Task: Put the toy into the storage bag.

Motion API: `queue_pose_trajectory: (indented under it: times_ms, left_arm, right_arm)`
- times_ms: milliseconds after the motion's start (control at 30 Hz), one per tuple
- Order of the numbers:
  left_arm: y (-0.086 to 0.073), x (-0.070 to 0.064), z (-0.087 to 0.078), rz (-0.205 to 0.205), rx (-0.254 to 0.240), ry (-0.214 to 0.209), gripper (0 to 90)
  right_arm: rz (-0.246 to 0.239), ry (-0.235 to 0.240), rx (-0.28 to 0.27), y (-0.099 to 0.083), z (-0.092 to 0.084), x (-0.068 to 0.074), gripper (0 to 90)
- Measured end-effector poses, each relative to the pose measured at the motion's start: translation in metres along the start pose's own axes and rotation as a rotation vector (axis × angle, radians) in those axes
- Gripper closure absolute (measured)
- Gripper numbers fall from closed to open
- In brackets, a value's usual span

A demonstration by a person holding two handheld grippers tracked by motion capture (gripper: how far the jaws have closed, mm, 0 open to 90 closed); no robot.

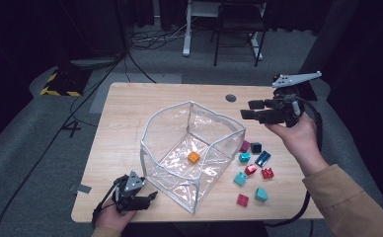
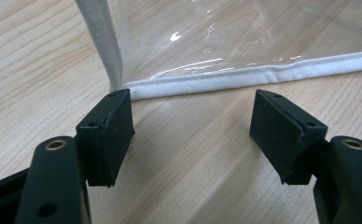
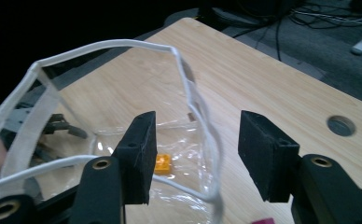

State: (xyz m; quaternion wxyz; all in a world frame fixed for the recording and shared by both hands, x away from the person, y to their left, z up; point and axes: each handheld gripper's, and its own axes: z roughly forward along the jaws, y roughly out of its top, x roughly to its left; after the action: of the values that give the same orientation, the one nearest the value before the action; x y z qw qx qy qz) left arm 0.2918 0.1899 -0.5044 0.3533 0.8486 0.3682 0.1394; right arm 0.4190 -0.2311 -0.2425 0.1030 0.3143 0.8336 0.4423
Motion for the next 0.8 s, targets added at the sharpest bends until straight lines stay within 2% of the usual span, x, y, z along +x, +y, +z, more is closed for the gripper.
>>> queue_pose_trajectory:
  times_ms: [233, 300, 333, 433, 633, 800]
  left_arm:
    - [-0.001, 0.002, -0.001, -0.008, -0.002, 0.012, 30.6]
    - [-0.002, 0.003, -0.002, -0.012, 0.002, 0.014, 30.6]
    - [-0.003, 0.004, -0.003, -0.018, -0.002, 0.015, 30.6]
    - [-0.005, 0.007, -0.005, -0.023, 0.000, 0.025, 30.6]
    - [-0.010, 0.020, -0.010, -0.058, -0.004, 0.059, 30.6]
    - [-0.011, 0.021, -0.011, -0.072, -0.004, 0.064, 30.6]
  right_arm:
    - [0.081, -0.063, 0.002, -0.020, -0.008, -0.034, 47.7]
    - [0.090, -0.074, 0.002, -0.022, -0.009, -0.039, 47.7]
    - [0.106, -0.096, 0.004, -0.028, -0.010, -0.048, 47.7]
    - [0.128, -0.110, 0.012, -0.035, -0.009, -0.059, 47.7]
    - [0.157, -0.138, 0.033, -0.048, 0.000, -0.074, 47.8]
    - [0.175, -0.158, 0.061, -0.061, 0.015, -0.082, 47.8]
